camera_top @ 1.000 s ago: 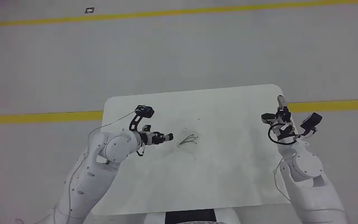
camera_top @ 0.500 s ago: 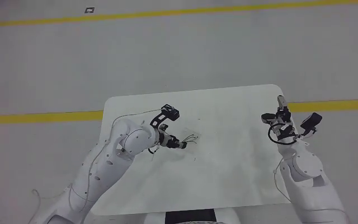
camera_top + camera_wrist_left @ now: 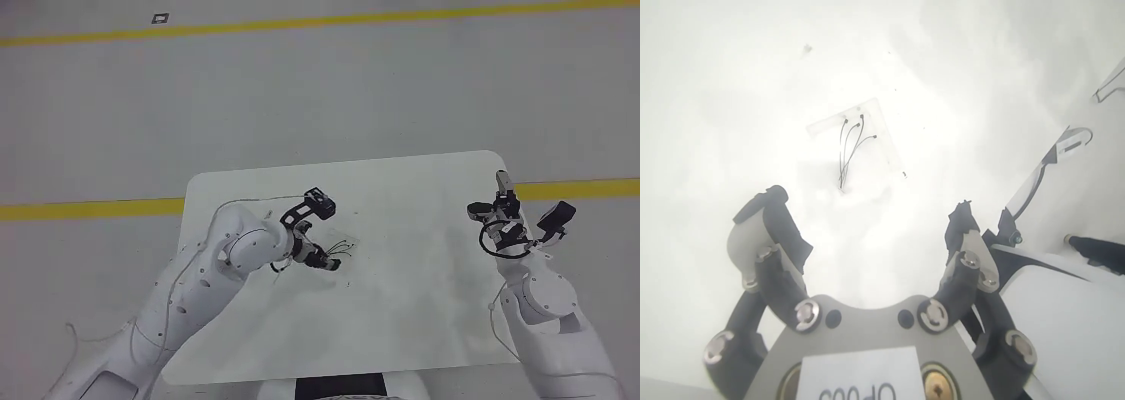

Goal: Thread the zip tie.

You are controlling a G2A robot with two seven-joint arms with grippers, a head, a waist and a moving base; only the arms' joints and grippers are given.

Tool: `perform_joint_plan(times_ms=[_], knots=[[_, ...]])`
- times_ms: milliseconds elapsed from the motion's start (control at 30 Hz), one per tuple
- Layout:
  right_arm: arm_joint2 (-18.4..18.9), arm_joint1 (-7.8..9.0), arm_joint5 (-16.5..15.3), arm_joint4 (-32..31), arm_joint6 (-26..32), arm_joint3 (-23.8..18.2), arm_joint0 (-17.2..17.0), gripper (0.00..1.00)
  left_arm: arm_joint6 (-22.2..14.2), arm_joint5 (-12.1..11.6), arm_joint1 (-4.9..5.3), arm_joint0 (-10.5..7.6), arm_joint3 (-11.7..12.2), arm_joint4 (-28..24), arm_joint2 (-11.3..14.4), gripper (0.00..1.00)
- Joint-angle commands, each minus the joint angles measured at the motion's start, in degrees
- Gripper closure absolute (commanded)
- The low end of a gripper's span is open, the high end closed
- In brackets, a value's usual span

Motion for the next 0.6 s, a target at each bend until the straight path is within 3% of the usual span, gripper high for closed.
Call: perform_joint_plan(times_ms=[0,100,200,433,500,567], knots=[[0.0,0.00,0.0,0.0,0.0,0.0,0.0,0.00,-1.3,-0.9,-0.56,-2.37,2.2,-0.4,2.3,0.00],[0.0,0.00,0.0,0.0,0.0,0.0,0.0,0.00,-1.4,-1.5,-1.62,-5.29,5.2,-2.0,5.3,0.00],[0.0,0.00,0.0,0.0,0.0,0.0,0.0,0.00,-1.3,0.8,-2.48,-7.58,7.2,-1.3,7.6,0.00],[0.0,0.00,0.0,0.0,0.0,0.0,0.0,0.00,-1.3,0.8,-2.48,-7.58,7.2,-1.3,7.6,0.00],[0.0,0.00,0.0,0.0,0.0,0.0,0.0,0.00,-0.5,-0.5,-2.55,-7.31,7.1,-1.5,8.3,0.00],[0.0,0.00,0.0,0.0,0.0,0.0,0.0,0.00,-0.5,-3.2,-2.83,-8.30,7.5,-0.8,9.8,0.00]])
